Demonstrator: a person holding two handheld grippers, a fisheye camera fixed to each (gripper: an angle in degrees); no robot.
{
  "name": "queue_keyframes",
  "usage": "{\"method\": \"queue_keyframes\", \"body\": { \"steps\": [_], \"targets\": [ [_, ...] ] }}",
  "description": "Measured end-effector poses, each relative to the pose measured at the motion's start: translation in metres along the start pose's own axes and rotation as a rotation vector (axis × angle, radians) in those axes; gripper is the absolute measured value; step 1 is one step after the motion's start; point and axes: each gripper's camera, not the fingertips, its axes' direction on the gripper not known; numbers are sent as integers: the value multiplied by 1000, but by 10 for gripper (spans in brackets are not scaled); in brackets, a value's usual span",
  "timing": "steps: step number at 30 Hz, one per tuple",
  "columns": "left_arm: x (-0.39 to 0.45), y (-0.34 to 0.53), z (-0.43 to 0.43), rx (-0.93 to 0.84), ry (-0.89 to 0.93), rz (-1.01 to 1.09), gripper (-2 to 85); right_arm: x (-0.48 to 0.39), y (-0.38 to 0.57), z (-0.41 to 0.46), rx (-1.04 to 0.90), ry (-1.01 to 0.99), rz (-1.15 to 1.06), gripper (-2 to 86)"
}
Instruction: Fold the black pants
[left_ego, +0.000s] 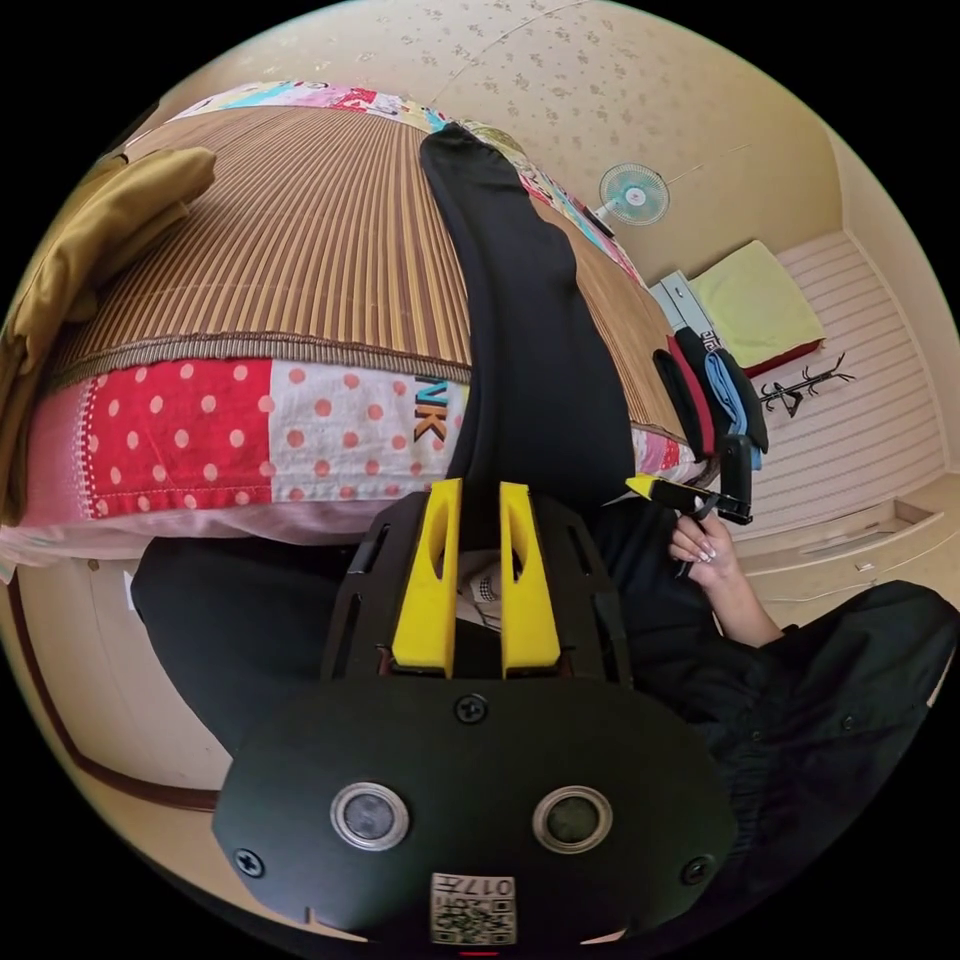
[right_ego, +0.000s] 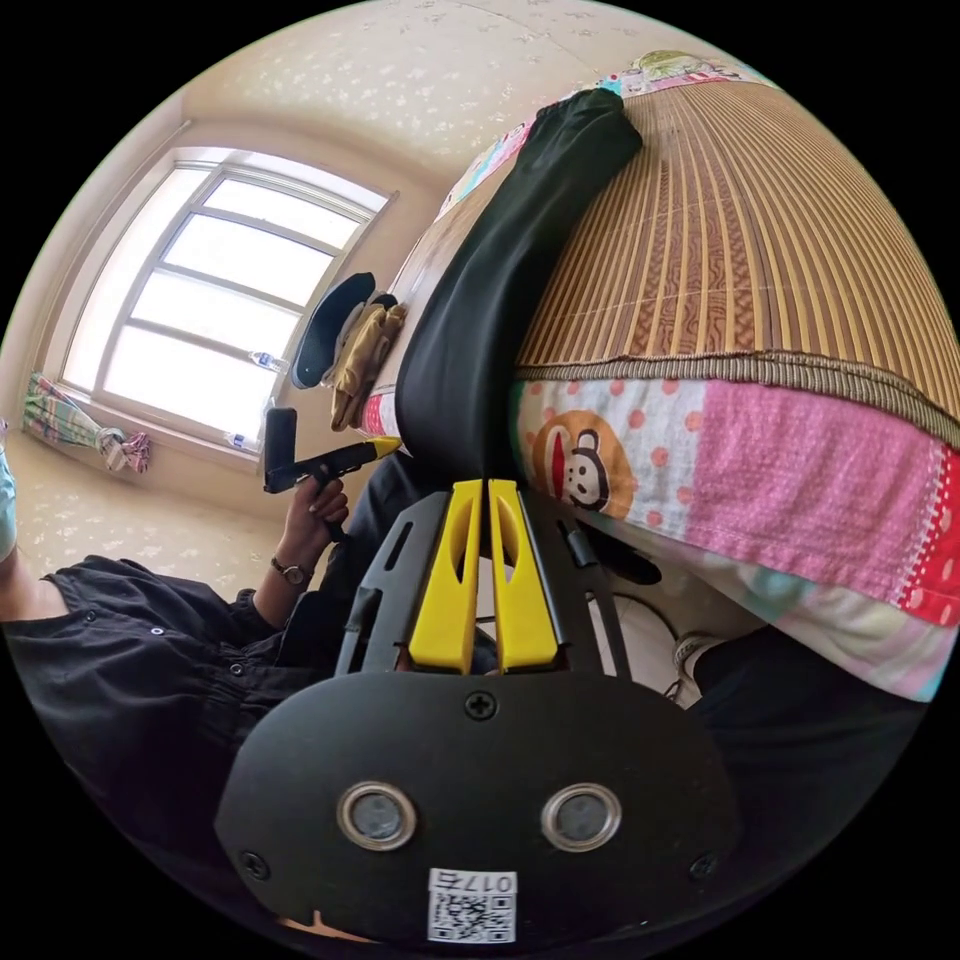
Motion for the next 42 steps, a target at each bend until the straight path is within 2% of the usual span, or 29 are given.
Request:
{"method": "queue_keyframes", "body": {
  "steps": [6,10,17,22,24,28,33,35,38,42],
  "targets": [
    [-1,-8,8,5,19,-15,67,1,-1,5,-1,-22,19,14],
    [-9,-10,7,-4,34,-63,31,-3,-3,9,-10,-24,15,14],
    [-9,-11,-41,61,144,-51,1,-30,-7,3,3,-106,-90,17],
    [-25,-23,-17,-48,99,-99,11,-34,-15,36,-124,71,-66,26],
    [-29,-23,-19,-1,122,-112,24,-35,-19,45,-160,146,-22,33],
    [-33,-30,-33,106,197,-106,64,-47,-24,27,-61,105,-49,63],
    [-28,-57,-21,95,113,-62,99,-44,-42,12,39,116,-39,78],
    [-28,-68,0,45,86,-67,99,-37,-54,25,6,77,-5,85],
    [-30,-67,7,72,84,-101,82,-36,-58,41,17,75,32,77],
    [-20,-63,19,16,110,-41,40,-36,-58,42,-7,82,47,47]
  ]
}}
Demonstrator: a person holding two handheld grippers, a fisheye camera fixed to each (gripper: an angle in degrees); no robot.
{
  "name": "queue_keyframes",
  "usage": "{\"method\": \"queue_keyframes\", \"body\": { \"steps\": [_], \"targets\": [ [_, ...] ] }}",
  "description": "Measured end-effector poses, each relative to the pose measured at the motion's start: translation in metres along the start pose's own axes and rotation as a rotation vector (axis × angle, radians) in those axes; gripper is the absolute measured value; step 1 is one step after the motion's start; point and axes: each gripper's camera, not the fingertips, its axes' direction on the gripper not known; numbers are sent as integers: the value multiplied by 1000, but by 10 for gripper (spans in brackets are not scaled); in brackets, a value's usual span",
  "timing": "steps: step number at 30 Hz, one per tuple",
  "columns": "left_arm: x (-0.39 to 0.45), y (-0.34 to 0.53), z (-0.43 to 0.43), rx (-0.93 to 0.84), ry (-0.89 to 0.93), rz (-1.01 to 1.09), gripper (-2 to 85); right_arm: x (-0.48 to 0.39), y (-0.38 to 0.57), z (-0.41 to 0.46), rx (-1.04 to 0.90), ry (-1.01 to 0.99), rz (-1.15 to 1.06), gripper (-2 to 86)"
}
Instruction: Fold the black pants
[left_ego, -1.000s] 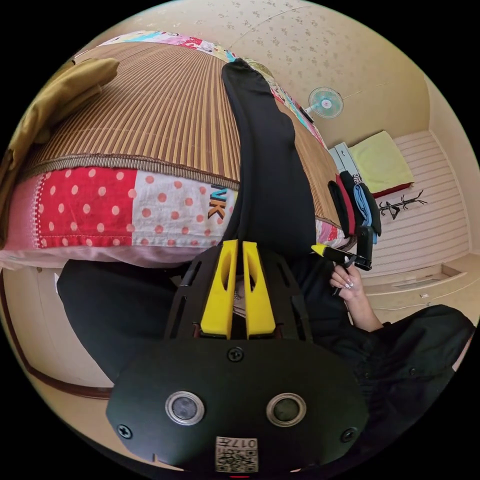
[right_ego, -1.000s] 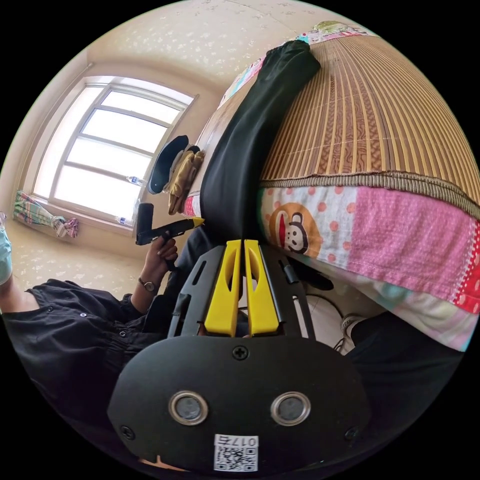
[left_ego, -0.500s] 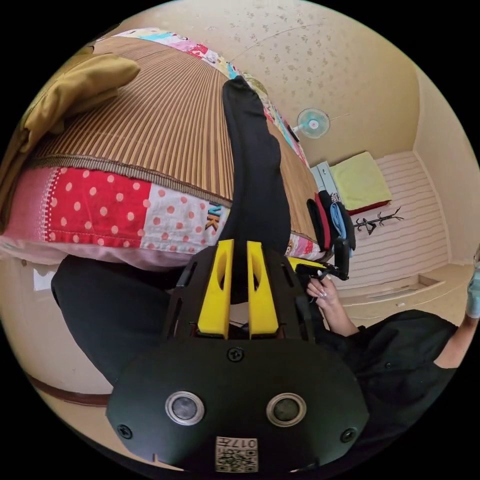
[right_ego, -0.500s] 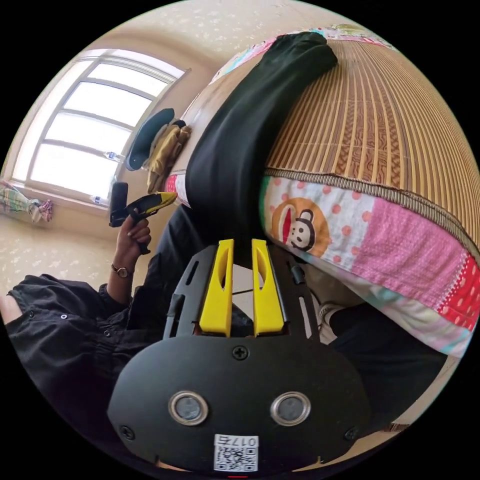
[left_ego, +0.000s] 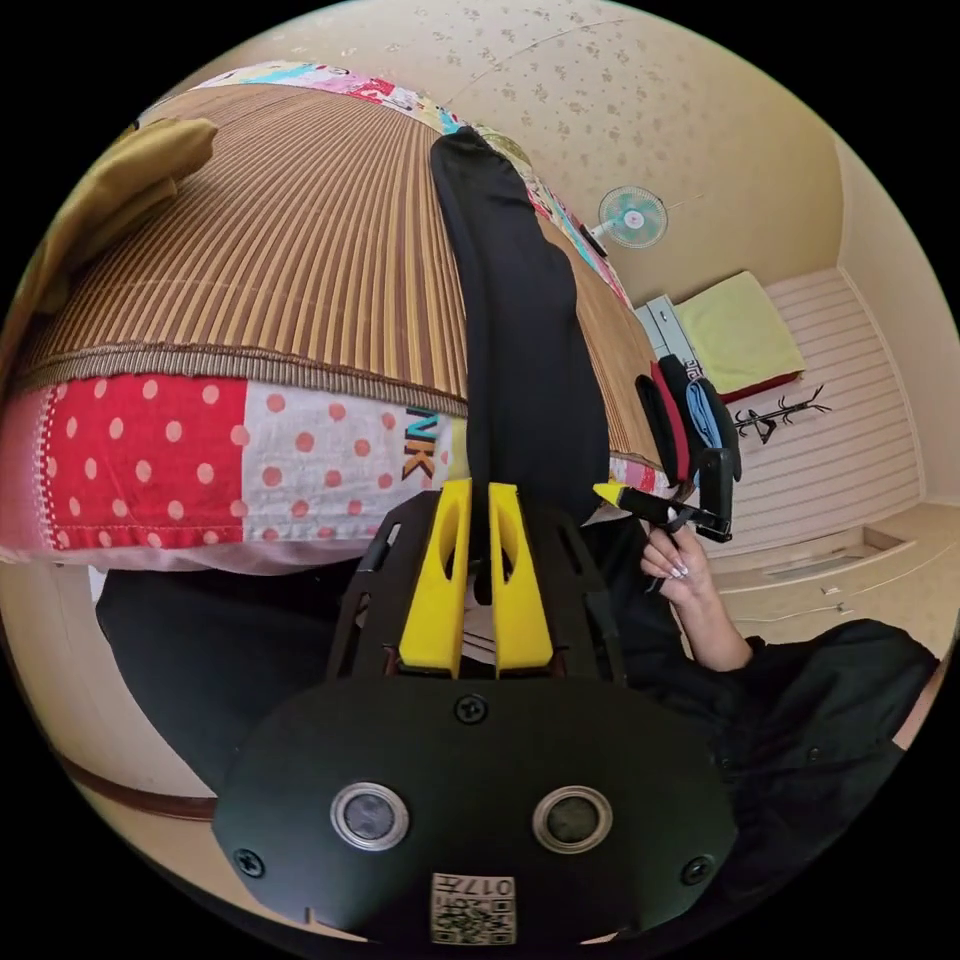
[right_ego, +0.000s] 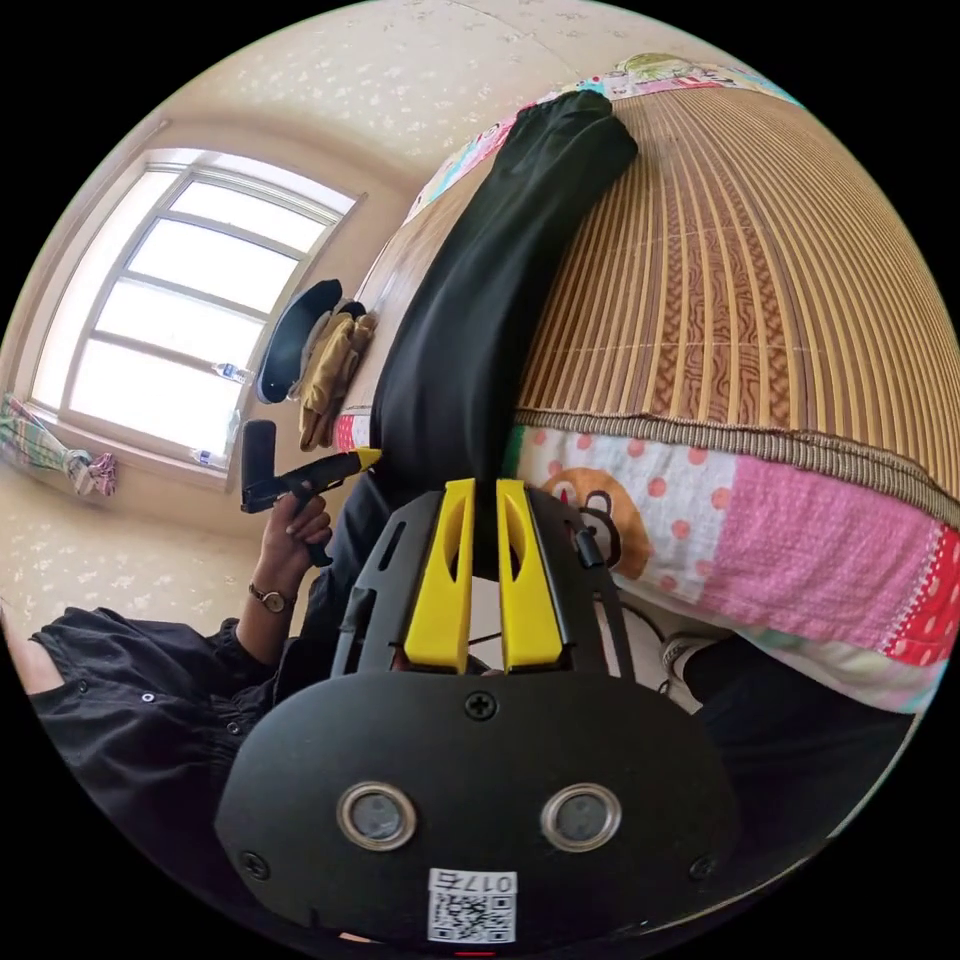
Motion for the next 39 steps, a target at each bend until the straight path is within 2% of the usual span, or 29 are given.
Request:
{"method": "queue_keyframes", "body": {
  "steps": [5,7,9,12,16,19,24,28,33,39],
  "targets": [
    [18,0,29,-205,-48,95,40,10,5,-1,-156,54,-75,41],
    [16,1,37,-223,-63,88,47,17,8,-1,-177,52,-62,46],
    [9,1,35,-187,-38,55,65,24,9,-4,-168,21,-33,58],
    [-4,-3,17,-63,92,19,82,31,7,-21,-95,-72,-18,79],
    [-8,-17,2,45,166,54,92,33,1,-53,76,-137,-56,80],
    [0,-29,3,72,115,105,98,37,-8,-55,114,-138,-87,81],
    [1,-36,23,92,42,148,97,48,-12,-39,102,-200,-88,79],
    [-5,-31,33,51,158,115,91,50,-10,-45,87,-232,-108,79],
    [-3,-34,34,125,124,122,78,58,-22,-58,89,-245,-107,74],
    [-18,-75,55,8,248,57,67,74,-59,-54,-28,-380,-40,72]
  ]
}}
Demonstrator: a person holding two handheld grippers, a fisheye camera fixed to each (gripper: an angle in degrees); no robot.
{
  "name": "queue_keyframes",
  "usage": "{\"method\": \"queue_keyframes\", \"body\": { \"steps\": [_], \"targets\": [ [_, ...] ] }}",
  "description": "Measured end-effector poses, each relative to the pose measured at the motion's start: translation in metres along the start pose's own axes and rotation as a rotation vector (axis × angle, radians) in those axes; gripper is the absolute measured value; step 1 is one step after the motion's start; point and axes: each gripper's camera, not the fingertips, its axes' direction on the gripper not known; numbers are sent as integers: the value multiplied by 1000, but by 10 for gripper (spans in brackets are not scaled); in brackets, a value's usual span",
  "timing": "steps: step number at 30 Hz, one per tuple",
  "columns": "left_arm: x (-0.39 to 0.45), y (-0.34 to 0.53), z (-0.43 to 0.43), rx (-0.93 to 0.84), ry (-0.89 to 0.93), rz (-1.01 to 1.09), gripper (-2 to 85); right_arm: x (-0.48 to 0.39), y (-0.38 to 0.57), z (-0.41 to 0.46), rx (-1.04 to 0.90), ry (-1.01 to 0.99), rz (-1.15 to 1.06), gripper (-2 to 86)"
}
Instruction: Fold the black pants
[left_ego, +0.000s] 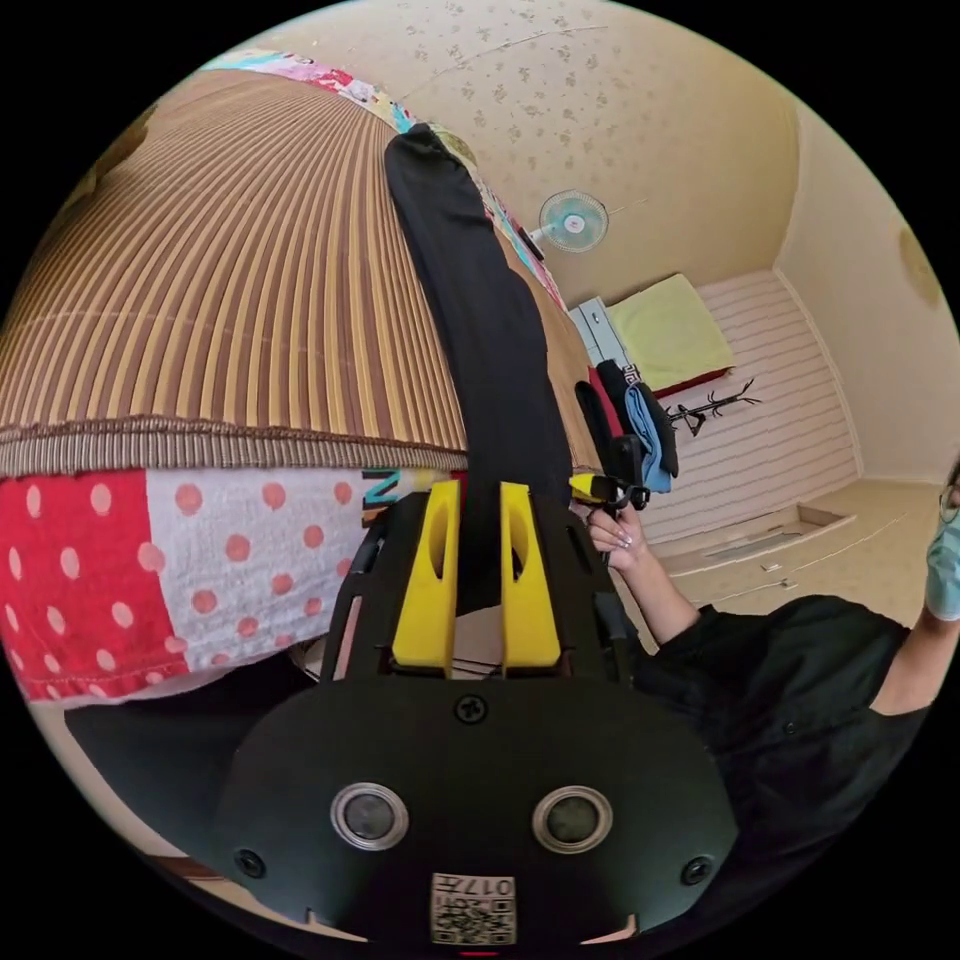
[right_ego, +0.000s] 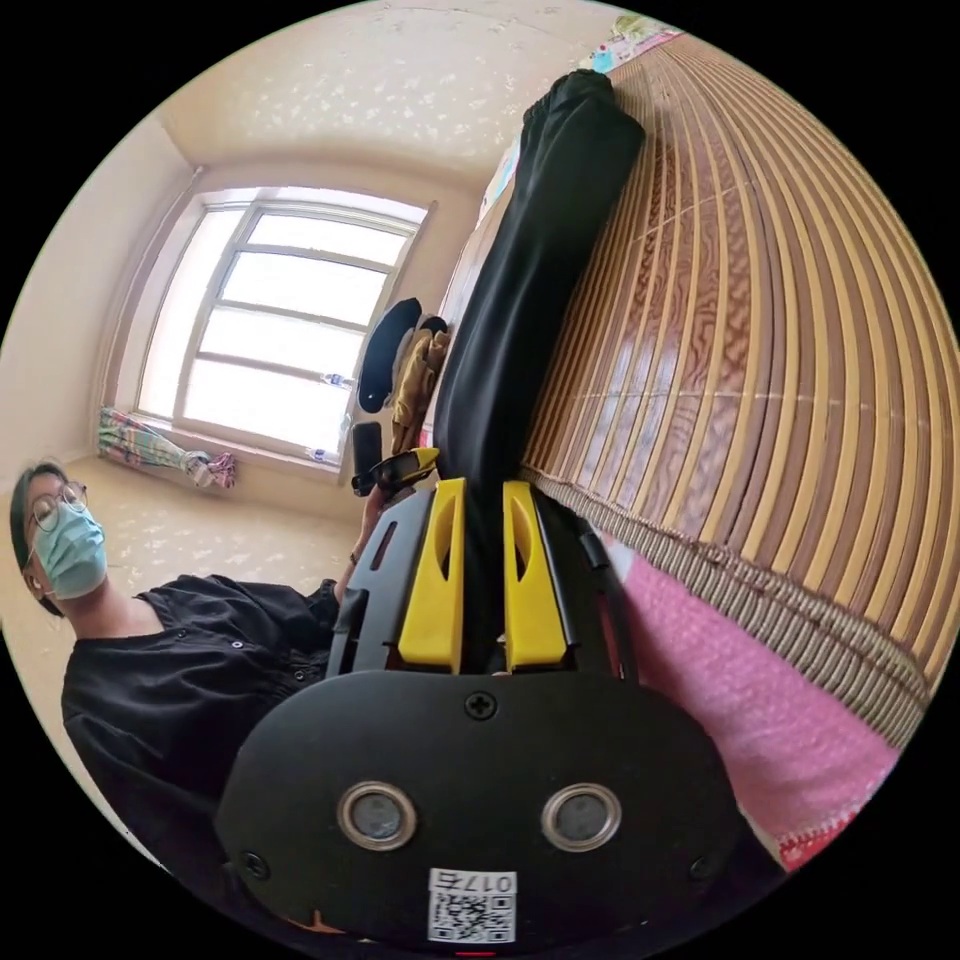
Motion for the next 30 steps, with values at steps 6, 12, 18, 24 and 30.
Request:
{"method": "queue_keyframes", "body": {
  "steps": [6,12,18,24,30],
  "targets": [
    [1,4,12,-40,54,0,78,-11,10,-6,-3,-36,-60,96],
    [5,-2,28,-40,66,30,78,-19,7,-1,3,-24,-66,91],
    [11,-4,44,-106,47,98,64,-22,9,-4,-61,-38,-58,72],
    [33,17,53,-91,-35,170,51,-38,21,-6,-77,29,-70,36],
    [70,38,28,-24,83,274,41,-82,46,-31,-35,-94,-181,24]
  ]
}}
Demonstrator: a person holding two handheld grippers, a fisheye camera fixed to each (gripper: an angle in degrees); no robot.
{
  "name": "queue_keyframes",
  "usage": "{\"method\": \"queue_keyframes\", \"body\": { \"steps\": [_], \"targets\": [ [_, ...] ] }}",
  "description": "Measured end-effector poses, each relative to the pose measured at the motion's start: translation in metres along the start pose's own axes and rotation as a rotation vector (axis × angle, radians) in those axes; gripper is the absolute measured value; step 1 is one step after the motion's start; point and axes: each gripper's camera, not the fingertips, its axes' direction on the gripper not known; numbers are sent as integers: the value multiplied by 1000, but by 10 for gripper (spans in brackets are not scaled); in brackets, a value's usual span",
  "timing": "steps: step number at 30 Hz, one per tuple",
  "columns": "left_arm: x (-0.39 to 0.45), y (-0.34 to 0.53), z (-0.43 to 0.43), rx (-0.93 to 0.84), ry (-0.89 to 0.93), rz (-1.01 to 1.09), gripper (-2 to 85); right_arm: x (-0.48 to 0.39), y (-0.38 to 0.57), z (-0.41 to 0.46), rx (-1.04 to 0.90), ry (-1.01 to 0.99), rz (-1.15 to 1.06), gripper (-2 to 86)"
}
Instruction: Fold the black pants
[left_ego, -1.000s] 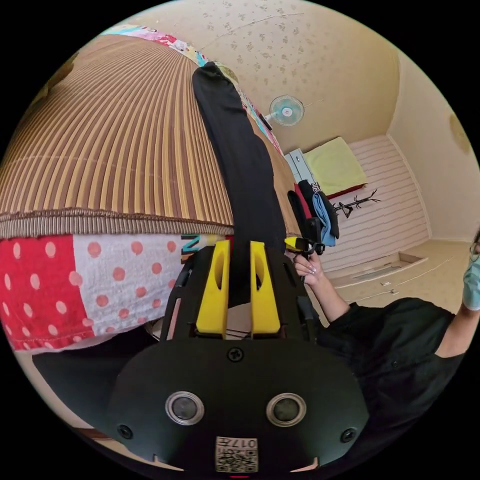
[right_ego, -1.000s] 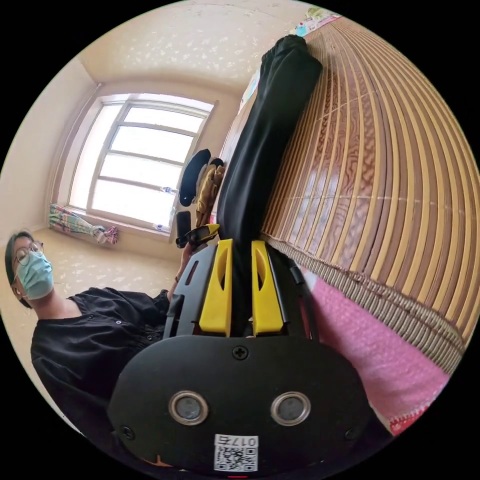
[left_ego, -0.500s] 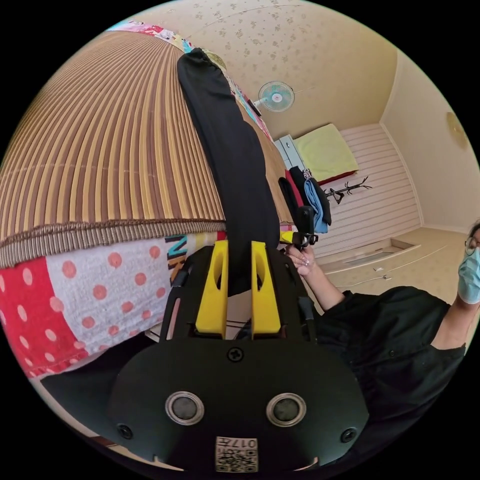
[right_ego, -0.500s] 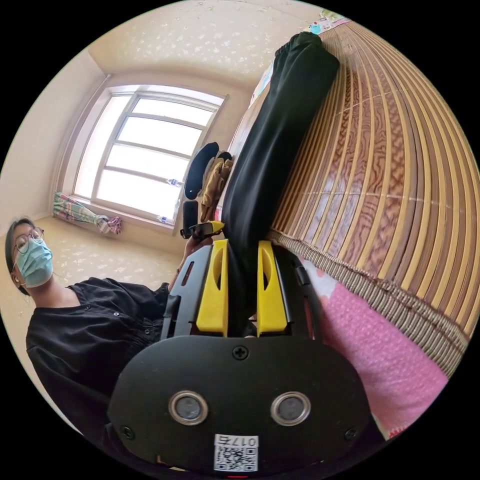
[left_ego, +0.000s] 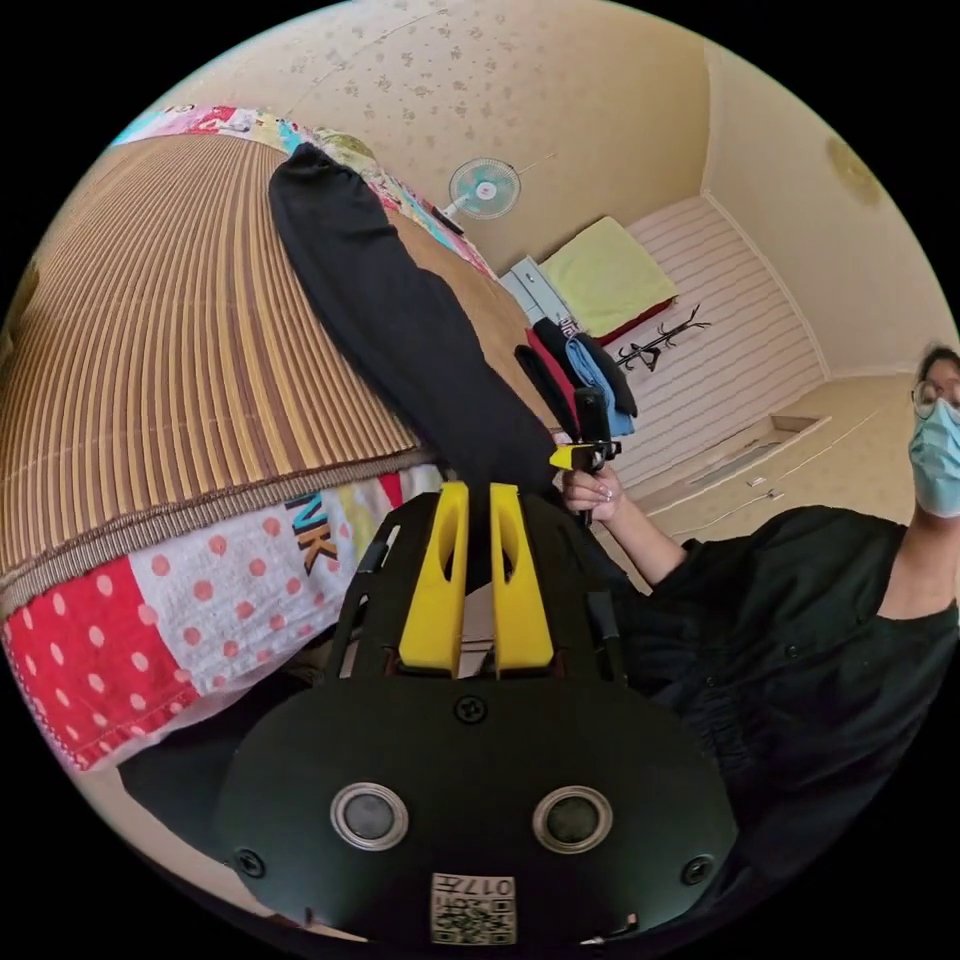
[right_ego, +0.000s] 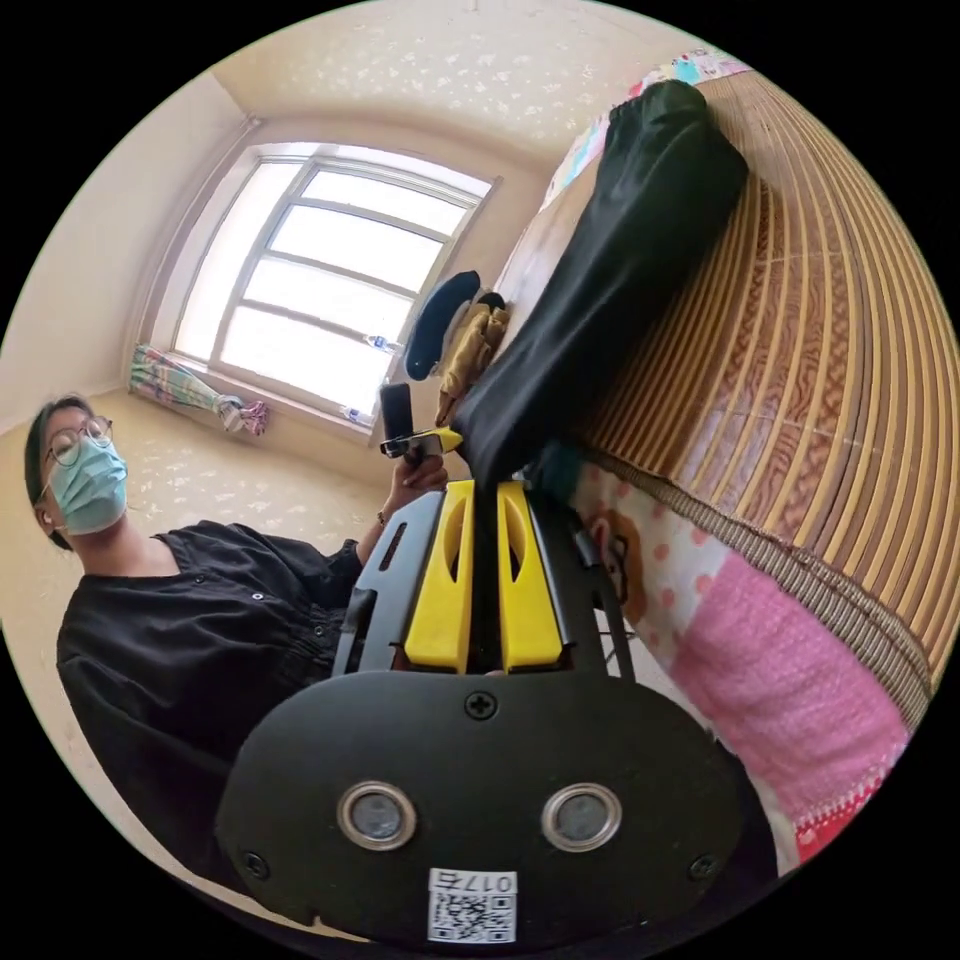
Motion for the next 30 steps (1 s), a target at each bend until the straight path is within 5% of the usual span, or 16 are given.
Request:
{"method": "queue_keyframes", "body": {
  "steps": [11,14,30],
  "targets": [
    [163,-38,-63,199,180,358,72,-191,-7,-75,78,-43,-420,49],
    [195,-43,-68,233,74,380,49,-213,-12,-91,71,-152,-416,68],
    [372,-58,-124,476,146,686,39,-453,21,-128,183,29,-836,17]
  ]
}}
